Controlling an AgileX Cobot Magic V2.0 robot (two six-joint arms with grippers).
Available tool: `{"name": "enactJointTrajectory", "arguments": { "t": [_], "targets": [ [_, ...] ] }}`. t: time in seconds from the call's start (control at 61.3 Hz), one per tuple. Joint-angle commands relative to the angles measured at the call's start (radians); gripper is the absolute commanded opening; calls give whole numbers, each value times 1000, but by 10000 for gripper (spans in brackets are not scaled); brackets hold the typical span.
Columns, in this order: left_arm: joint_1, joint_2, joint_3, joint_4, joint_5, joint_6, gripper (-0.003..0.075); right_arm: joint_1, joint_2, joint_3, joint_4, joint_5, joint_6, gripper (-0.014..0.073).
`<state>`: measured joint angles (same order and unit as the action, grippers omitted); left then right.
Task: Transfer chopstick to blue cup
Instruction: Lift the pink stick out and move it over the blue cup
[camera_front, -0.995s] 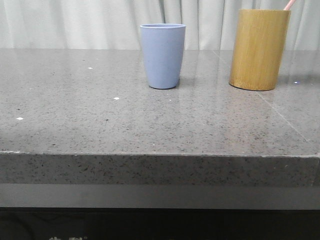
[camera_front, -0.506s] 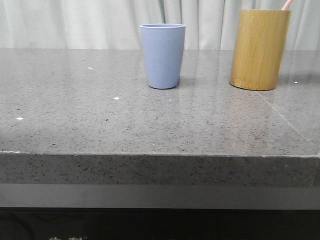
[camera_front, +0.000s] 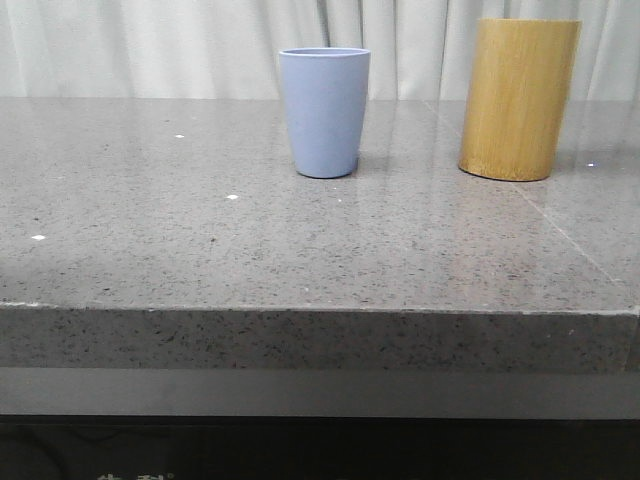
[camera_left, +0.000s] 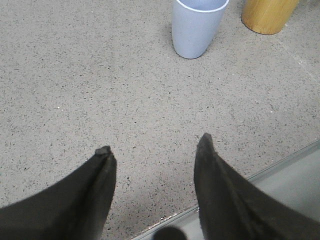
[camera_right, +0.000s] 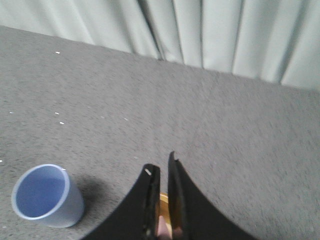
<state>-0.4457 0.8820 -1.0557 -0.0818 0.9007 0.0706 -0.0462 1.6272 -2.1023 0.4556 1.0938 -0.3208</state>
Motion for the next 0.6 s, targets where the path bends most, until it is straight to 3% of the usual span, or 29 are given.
{"name": "enactJointTrajectory", "arguments": {
  "t": [0.0,0.294,0.424,0.587],
  "targets": [
    [3,-10,-26,-14,-72,0,365,49,-58,-75,19,-40,-14,-49],
    [3,-10,-26,-14,-72,0,365,342,-29,-62,-70,-135,-14,-49],
    [3,-10,-26,-14,-72,0,365,424,22,-54,-160,-169,-14,-49],
    [3,-10,-26,-14,-72,0,365,460,104,-54,-171,-188,-14,-49]
  ]
}}
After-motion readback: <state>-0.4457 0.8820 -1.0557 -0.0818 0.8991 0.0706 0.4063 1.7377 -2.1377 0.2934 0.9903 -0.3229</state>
